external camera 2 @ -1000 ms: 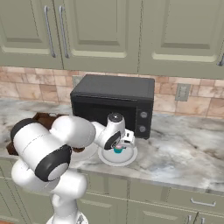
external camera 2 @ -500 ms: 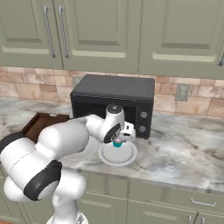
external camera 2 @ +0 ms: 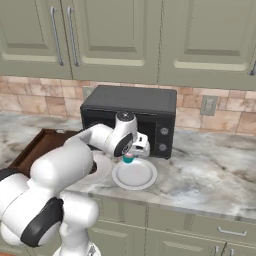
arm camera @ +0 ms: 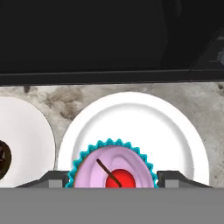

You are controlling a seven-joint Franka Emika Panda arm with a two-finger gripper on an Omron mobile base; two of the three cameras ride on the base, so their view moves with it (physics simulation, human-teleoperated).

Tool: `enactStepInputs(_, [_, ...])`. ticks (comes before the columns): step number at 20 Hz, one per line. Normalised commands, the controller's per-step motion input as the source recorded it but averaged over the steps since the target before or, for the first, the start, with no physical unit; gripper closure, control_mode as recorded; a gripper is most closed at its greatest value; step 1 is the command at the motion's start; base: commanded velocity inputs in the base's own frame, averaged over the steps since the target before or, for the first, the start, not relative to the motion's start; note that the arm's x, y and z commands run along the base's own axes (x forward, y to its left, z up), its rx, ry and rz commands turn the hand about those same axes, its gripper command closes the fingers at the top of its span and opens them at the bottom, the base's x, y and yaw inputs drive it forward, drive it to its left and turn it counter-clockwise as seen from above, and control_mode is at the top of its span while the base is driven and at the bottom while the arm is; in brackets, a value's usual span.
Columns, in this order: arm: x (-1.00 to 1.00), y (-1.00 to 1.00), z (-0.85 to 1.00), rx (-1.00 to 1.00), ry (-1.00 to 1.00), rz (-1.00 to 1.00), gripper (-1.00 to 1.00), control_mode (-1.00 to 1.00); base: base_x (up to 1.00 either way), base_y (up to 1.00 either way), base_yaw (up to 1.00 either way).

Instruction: Move the dessert items from the plates to the tray.

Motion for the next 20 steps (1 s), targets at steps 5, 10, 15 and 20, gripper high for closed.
enactStepInputs(5, [-0.19,0.7,0.03,0.0,0.0,0.0,1.0,-1.0,0.0,0.0,0.0])
enactStepInputs(10, [-0.14,0.9,0.01,0.0,0.0,0.0,1.0,-1.0,0.0,0.0,0.0])
enactStepInputs(15, [-0.01,1.0,0.03,0.0,0.0,0.0,1.0,-1.0,0.0,0.0,0.0])
enactStepInputs(20, [0.0,1.0,0.01,0.0,0.0,0.0,1.0,-1.0,0.0,0.0,0.0])
